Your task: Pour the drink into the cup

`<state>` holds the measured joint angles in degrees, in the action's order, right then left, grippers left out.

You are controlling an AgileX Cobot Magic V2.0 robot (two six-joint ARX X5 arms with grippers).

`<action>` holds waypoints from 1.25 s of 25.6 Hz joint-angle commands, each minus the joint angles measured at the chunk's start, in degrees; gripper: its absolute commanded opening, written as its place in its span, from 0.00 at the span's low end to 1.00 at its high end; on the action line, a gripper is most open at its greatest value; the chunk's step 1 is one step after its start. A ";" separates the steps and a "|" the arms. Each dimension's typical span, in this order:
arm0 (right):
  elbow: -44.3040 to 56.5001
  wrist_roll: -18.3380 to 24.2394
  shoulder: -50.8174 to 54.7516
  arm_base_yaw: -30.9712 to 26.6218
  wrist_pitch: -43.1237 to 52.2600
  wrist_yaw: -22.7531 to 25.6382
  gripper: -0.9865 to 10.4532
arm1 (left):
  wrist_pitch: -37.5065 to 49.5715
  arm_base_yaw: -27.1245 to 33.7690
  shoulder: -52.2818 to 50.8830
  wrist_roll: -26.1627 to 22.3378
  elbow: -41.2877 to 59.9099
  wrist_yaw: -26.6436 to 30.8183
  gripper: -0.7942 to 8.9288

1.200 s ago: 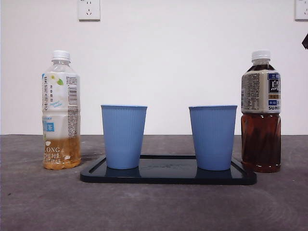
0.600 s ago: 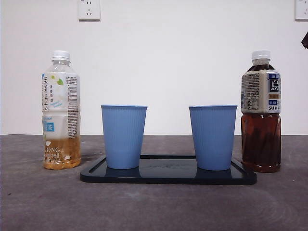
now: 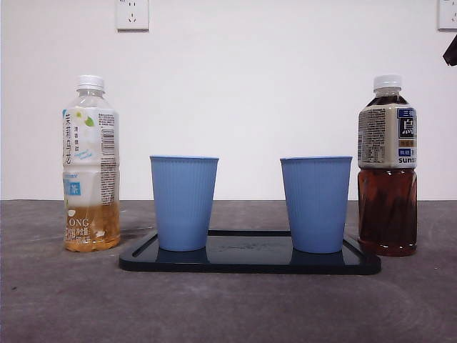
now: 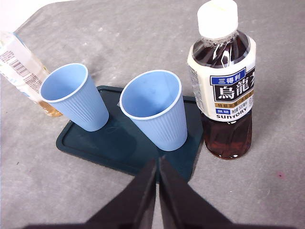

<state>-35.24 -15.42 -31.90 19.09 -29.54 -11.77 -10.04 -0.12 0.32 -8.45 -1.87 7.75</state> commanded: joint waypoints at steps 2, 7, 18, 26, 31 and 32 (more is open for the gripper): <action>-0.31 5.60 0.57 -0.44 0.98 4.72 0.09 | -0.28 0.15 -0.09 0.22 1.18 0.22 0.09; 7.13 14.78 6.97 -9.33 10.47 5.86 0.09 | -0.28 0.15 -0.09 0.22 1.18 0.22 0.09; 28.33 20.44 22.99 -20.26 30.88 6.29 0.09 | -0.28 0.15 -0.09 0.22 1.18 0.22 0.09; 33.31 20.55 28.11 -20.92 30.99 6.29 0.09 | -0.28 0.15 -0.09 0.22 1.18 0.22 0.09; 34.60 20.41 30.08 -20.90 27.61 6.29 0.09 | -0.28 0.15 -0.09 0.22 1.18 0.22 0.09; 34.60 20.48 30.38 -20.90 26.75 6.32 0.09 | -0.28 0.15 -0.09 0.22 1.18 0.22 0.09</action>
<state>-0.91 4.69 -1.89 -1.67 -2.85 -5.74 -10.04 -0.12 0.32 -8.43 -1.85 7.75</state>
